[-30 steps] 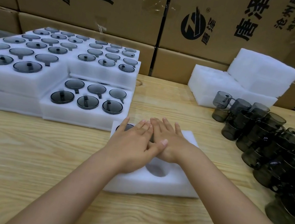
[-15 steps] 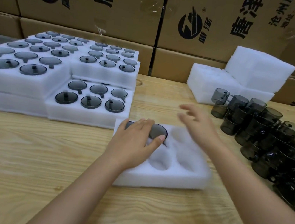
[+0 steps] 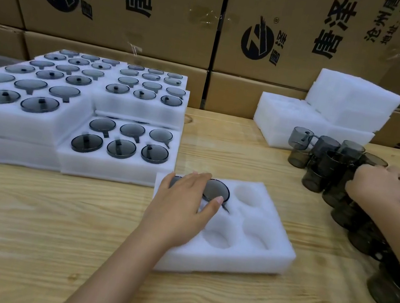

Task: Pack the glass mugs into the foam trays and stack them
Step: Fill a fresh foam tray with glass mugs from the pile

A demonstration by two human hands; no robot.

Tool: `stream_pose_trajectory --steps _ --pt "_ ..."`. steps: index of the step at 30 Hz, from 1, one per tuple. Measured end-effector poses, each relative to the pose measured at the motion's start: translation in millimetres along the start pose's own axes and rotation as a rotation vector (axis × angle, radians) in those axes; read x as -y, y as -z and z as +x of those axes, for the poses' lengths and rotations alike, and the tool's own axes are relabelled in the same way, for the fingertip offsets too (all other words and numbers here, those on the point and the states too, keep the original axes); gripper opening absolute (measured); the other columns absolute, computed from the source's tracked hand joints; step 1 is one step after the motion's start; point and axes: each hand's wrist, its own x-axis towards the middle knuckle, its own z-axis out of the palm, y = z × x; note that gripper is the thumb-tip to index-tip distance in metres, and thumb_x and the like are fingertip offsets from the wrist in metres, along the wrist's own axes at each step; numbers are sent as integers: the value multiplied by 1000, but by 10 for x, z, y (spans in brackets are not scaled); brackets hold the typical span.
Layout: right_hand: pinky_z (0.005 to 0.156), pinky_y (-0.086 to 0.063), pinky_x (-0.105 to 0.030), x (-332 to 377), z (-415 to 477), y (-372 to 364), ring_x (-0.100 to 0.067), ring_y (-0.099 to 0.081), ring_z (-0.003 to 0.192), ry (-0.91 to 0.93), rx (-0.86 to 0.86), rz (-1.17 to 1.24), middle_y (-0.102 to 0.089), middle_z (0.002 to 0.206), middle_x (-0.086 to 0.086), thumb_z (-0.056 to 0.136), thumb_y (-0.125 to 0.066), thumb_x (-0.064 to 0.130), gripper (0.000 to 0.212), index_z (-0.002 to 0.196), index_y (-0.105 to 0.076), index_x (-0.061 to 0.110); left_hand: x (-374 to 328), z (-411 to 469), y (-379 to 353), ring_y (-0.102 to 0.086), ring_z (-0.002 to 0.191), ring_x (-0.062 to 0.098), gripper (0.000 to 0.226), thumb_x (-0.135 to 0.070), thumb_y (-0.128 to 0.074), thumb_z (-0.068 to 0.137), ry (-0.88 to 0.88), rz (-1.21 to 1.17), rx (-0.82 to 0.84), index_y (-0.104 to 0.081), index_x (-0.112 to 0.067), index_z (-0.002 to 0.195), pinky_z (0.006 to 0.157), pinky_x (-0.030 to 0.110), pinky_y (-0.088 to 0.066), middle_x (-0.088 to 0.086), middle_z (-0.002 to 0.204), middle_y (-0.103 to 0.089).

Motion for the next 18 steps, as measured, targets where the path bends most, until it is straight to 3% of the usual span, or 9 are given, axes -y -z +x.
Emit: stream_pose_trajectory --steps 3,13,18 --pt "102 -24 -45 8 9 -16 -34 -41 111 -4 -43 50 -51 88 -14 86 -56 14 20 67 -55 11 0 1 2 -21 140 3 58 -55 -27 96 -3 -2 -12 -29 -26 146 112 26 1 -10 151 -34" --pt "99 -24 -46 166 -57 258 -34 -47 91 -38 -143 276 -50 71 -16 81 -59 14 21 64 -52 5 2 7 9 -25 138 3 55 -53 -30 97 -13 -24 -10 -31 -26 145 114 30 -2 -11 148 -38" --pt "96 -28 -46 245 -229 449 -35 -44 103 -3 -230 350 -50 81 -16 81 -57 16 14 74 -58 3 -6 0 22 -26 137 3 54 -52 -31 97 -16 -25 -15 -32 -25 144 113 30 -2 -12 147 -39"
